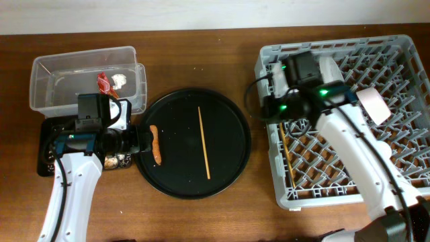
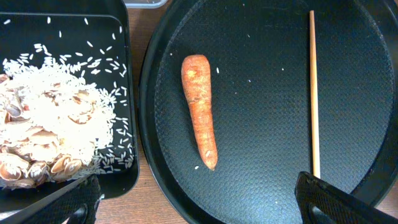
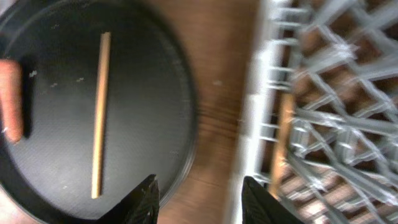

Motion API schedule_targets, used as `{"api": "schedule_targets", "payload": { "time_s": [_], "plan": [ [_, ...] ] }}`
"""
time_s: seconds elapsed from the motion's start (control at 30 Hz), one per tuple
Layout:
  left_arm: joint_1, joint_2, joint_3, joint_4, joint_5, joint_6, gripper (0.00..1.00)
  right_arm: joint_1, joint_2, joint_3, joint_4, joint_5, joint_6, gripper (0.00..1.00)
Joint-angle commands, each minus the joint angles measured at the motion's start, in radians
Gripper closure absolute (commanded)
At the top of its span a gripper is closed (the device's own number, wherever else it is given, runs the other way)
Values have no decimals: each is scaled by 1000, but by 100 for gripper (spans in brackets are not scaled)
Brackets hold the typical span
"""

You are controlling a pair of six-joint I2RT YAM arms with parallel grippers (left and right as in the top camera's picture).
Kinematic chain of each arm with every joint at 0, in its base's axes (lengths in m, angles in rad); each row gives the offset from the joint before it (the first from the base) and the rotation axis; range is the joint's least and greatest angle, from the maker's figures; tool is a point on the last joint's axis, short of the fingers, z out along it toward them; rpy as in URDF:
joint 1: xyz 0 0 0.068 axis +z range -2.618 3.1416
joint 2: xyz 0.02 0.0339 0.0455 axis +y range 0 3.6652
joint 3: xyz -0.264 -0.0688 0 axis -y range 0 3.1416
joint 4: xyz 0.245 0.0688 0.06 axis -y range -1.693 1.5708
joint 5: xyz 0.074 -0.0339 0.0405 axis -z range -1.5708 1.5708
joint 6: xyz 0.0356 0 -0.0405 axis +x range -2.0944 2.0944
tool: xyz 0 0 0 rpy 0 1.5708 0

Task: Sort waste into correct bins and load items into the dishwasher rack
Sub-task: 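Grasp the second chopstick with the right gripper and place it in the rack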

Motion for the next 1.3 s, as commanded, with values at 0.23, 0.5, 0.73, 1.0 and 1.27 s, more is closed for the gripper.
{"api": "schedule_targets", "payload": {
  "time_s": [0.23,0.5,0.73,1.0,1.27],
  "plan": [
    [3,-11,4,-1,-6,-7,1,381,420,2,272,-47,85,53],
    [3,-11,4,-1,-6,-7,1,421,576,2,306,33,177,92],
    [3,-11,4,-2,-6,-7,1,421,576,2,241,137,268,96],
    [3,-11,4,-8,-6,-7,1,390,354,174,-4,285,253,96],
    [3,-11,4,-8,-6,-7,1,93,140,182,-260,295,116,96]
  ]
}}
